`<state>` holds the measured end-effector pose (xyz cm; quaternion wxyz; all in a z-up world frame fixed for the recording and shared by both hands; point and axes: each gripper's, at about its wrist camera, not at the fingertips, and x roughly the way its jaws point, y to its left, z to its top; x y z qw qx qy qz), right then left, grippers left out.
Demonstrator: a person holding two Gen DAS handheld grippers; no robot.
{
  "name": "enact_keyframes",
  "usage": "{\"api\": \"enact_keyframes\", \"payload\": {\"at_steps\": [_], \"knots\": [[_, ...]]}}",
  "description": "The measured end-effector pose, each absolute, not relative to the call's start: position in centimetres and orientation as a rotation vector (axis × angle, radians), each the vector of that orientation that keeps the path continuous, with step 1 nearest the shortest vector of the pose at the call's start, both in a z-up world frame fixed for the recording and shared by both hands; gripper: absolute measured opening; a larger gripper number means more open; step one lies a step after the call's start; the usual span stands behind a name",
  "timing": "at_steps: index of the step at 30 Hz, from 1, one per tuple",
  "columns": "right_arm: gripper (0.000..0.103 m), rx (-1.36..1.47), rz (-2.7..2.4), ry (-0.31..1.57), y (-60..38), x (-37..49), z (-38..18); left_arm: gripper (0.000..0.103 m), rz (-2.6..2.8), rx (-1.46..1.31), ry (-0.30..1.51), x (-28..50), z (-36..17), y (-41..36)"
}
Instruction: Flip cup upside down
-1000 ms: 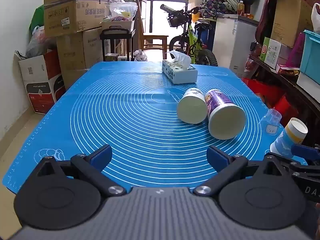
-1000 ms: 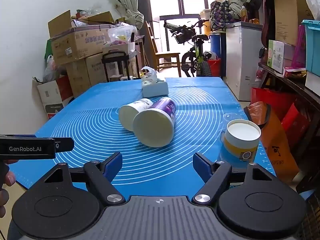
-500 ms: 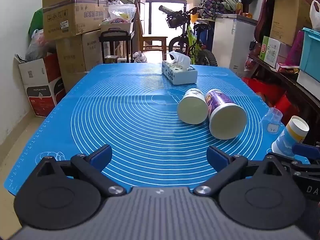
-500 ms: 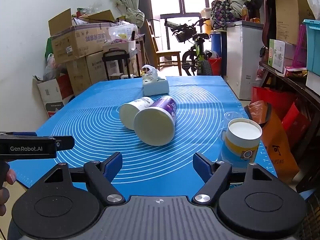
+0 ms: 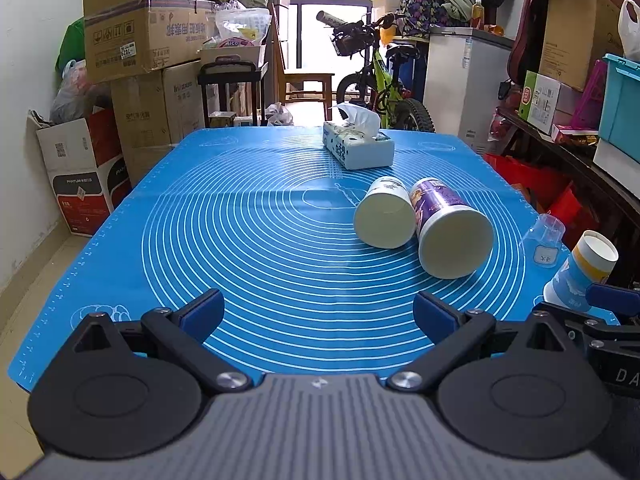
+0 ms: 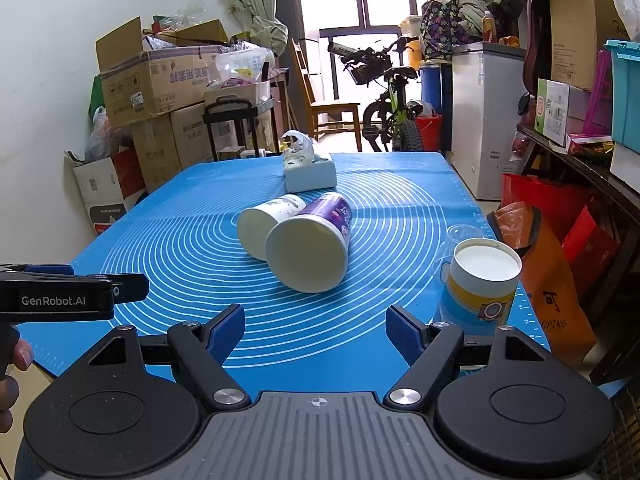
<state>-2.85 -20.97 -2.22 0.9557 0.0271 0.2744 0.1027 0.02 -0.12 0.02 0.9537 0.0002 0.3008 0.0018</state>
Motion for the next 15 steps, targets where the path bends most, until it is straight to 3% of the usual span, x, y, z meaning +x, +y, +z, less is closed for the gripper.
{"api": "enact_keyframes", "payload": {"at_steps": [15], "knots": [[0.081,0.055,0.207,0.558,-20.89,-2.81,-2.25,0.1,-0.001,0.003,0.612,0.07,-0.13,-0.02]]}}
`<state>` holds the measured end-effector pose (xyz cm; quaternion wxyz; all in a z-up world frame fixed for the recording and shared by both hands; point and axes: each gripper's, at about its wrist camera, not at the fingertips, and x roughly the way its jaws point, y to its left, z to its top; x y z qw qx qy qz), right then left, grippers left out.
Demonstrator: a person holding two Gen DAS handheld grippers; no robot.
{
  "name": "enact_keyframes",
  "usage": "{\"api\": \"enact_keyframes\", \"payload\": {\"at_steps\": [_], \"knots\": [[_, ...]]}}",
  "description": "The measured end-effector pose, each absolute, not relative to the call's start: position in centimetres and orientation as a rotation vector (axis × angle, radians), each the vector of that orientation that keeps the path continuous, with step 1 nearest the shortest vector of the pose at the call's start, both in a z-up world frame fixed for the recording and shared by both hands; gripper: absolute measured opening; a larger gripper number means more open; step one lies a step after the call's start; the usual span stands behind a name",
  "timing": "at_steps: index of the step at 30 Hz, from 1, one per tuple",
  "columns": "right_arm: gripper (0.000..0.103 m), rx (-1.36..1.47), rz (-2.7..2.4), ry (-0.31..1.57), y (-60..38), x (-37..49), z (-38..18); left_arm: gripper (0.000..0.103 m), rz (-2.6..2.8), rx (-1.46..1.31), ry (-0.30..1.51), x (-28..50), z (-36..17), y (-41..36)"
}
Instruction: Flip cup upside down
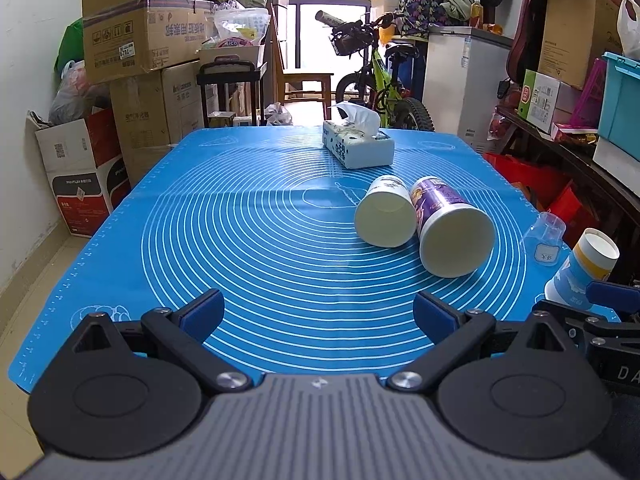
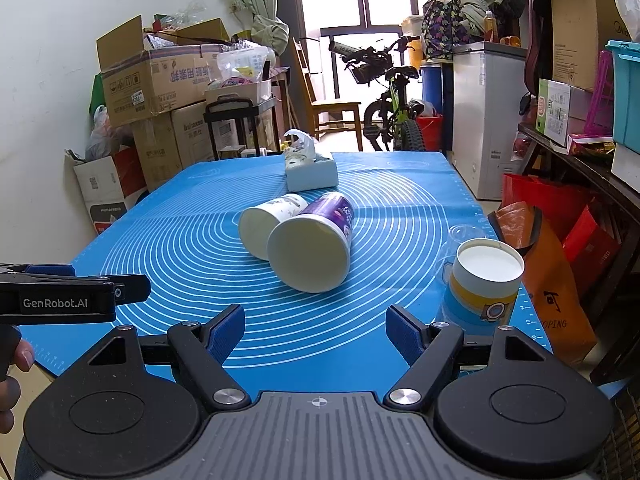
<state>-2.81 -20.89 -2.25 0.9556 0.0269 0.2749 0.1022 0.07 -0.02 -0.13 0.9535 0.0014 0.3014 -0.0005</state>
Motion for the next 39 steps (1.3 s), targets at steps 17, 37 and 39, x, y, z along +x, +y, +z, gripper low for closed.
{"api": "enact_keyframes", "payload": {"at_steps": [17,37,39], "knots": [[0.081,0.053,0.21,0.563,-20.66,-2.67,-2.44,0.1,0.005,0.019,0.612,0.21,-0.27,-0.02],[0.081,0.05,0.223,0.574,-20.49,-2.62,-2.24,0.1,0.007,0.022,0.611,0.31,-0.21,0.18],[0.081,0.049,0.224,0.575,-20.49,-2.56,-2.25,0.1,0.007,0.023,0.611,0.3,-0.2,0.18]]}}
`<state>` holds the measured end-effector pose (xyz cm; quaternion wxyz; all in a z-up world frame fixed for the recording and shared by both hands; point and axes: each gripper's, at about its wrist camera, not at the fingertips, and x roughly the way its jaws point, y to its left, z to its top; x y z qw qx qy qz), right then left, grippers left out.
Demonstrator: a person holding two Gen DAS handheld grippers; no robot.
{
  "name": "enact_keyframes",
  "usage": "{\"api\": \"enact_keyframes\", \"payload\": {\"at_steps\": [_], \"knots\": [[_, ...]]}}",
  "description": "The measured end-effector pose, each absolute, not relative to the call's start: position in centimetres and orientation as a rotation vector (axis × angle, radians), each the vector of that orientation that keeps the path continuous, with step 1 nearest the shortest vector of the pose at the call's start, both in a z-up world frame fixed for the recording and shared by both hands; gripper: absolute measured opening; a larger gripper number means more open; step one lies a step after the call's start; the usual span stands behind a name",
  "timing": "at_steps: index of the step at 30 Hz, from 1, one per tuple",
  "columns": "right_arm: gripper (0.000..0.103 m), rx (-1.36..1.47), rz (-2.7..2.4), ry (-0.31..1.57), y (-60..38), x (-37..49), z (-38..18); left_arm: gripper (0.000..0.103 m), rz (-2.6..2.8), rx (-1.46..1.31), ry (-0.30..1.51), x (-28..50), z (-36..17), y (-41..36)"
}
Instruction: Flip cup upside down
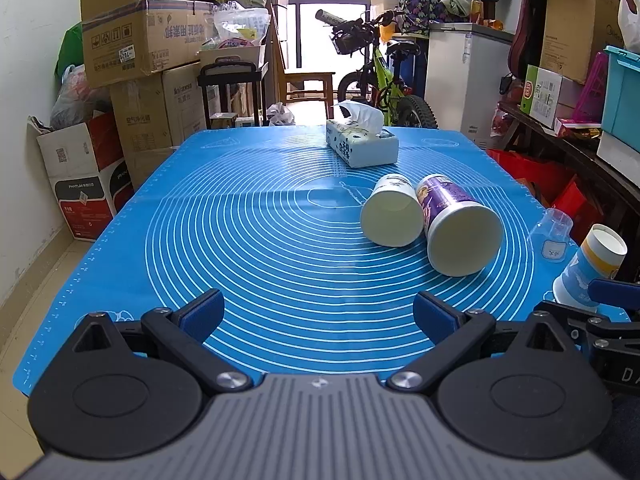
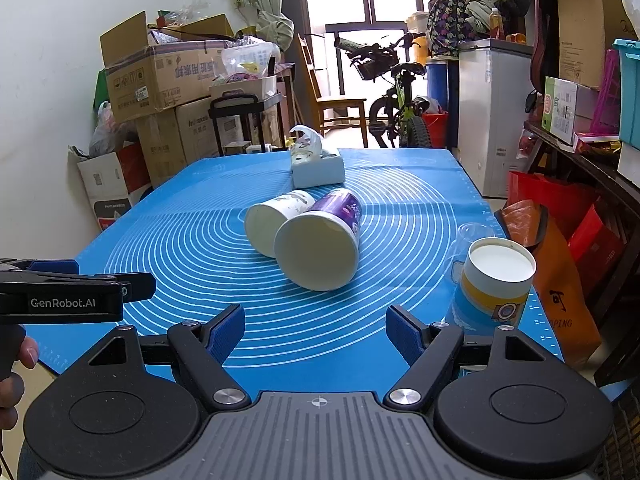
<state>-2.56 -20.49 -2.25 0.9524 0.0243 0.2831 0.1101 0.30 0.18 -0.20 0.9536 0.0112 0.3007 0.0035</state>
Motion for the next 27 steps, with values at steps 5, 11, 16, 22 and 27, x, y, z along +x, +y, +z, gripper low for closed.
{"api": "enact_keyframes", "payload": {"at_steps": [5,11,16,22,27], "knots": [[0.081,0.05,0.223,0.576,-20.5,-2.5,-2.3,0.1,0.007,0.022,0.611,0.3,-0.2,0.2],[0.081,0.05,0.223,0.576,-20.5,-2.5,-2.3,0.1,0.006,0.023,0.612,0.3,-0.2,0.2],[0.081,0.05,0.225,0.576,-20.4,-2.5,-2.3,0.1,0.007,0.024,0.611,0.3,-0.2,0.2],[0.081,0.066,0.222,0.556,-20.8,-1.3,-1.8,0.1,0.006,0.034,0.596,1.0,0.2,0.4],[0.081,0.07,0.208,0.515,-21.2,0.8,-0.5,0.1,-0.006,0.032,0.578,3.4,1.2,0.8]]}}
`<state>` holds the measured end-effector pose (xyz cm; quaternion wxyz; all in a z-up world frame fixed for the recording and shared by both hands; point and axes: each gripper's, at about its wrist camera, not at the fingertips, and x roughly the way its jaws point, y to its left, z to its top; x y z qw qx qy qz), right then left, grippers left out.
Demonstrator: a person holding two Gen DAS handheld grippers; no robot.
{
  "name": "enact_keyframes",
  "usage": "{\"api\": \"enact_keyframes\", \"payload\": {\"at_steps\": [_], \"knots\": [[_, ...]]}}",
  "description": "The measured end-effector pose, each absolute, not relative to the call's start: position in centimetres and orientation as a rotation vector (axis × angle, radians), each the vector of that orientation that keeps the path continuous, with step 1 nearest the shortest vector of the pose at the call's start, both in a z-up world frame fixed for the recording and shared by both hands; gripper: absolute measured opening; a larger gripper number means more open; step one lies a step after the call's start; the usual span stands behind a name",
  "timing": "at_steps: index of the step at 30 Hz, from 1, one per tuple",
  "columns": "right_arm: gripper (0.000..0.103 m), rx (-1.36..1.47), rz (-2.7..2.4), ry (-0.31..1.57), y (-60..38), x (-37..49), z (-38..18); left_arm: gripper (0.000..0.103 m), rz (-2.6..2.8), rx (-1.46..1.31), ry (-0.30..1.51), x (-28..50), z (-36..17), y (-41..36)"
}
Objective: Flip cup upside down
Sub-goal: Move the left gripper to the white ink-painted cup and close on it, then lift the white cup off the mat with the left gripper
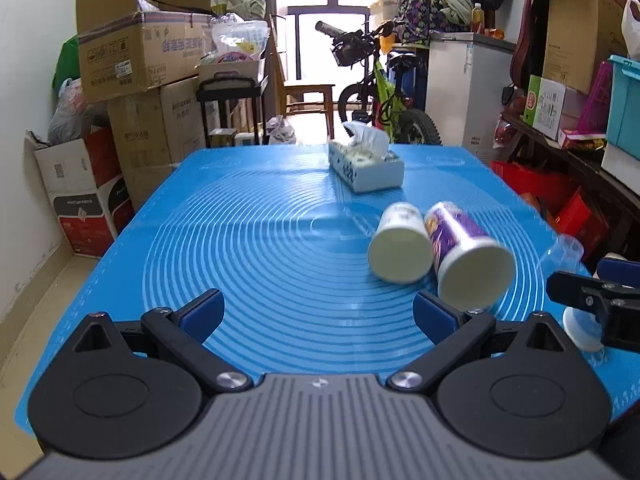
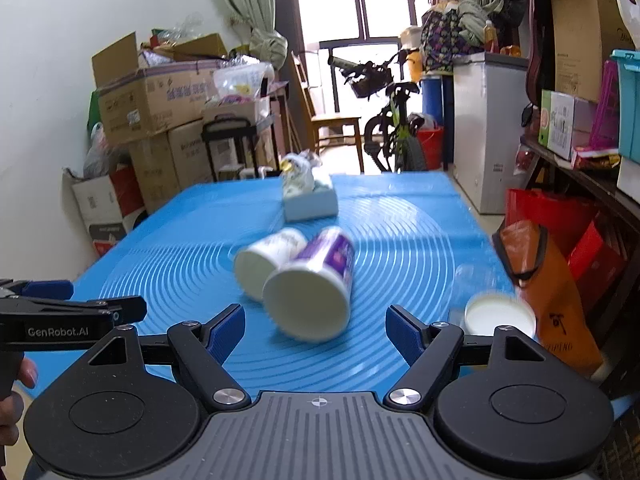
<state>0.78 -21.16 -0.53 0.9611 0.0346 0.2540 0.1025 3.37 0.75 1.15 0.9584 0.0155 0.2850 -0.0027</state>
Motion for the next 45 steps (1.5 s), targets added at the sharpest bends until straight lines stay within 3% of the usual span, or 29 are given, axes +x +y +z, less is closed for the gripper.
{"api": "enact_keyframes", "payload": {"at_steps": [12,31,39,45], "knots": [[0.081,0.073,0.164,0.538,-21.4,7.8,1.0,0.1,-0.071,0.097,0.572,10.4,1.6,-1.8],[0.081,0.096,0.126,0.643,-21.2,13.2,-1.3,0.098,-0.157,0.081,0.786,18.9,-2.8,-3.9],[0.081,0.096,0.129,0.65,-21.3,13.4,-1.7,0.061,-0.246,0.012,0.824,19.1,-3.0,-3.7],[0.081,0.094,0.13,0.652,-21.1,13.4,-1.7,0.057,-0.222,0.032,0.813,18.8,-2.7,-3.8]]}}
